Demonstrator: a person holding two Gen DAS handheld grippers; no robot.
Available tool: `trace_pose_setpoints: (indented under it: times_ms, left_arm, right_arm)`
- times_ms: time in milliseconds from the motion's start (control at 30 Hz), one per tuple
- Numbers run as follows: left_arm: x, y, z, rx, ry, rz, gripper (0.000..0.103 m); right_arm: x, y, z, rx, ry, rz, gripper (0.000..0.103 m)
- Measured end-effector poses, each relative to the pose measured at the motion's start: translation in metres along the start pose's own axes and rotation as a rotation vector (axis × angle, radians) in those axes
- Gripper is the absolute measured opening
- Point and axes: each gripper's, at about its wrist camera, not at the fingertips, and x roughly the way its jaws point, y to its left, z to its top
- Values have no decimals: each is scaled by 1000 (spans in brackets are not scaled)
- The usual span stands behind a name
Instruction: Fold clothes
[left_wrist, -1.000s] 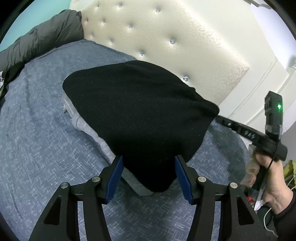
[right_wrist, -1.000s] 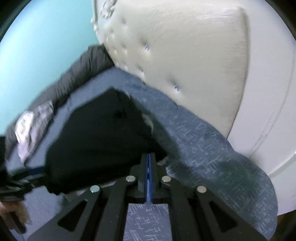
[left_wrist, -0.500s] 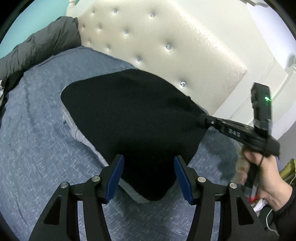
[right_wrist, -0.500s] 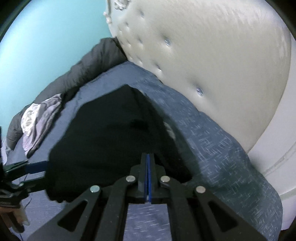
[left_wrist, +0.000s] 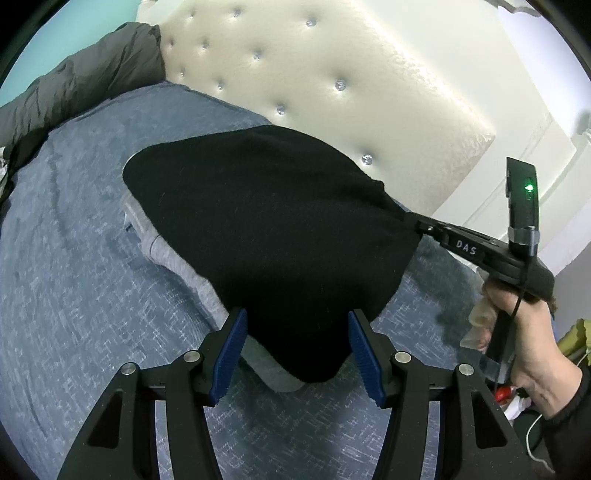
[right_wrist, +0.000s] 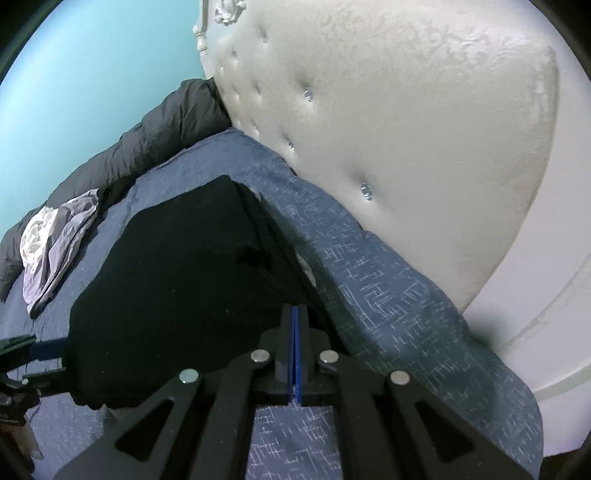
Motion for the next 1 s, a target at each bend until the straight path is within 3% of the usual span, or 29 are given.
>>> trace_pose_setpoints:
  times_ms: [333, 1000]
  left_arm:
    - [-36, -8, -7, -15, -44, 30, 60]
    - [-140, -58, -19, 33, -171, 79, 61]
  right_arm:
    - [-44, 3, -6, 11, -17, -6, 0]
    - [-158, 47, -19, 45, -94, -18, 2]
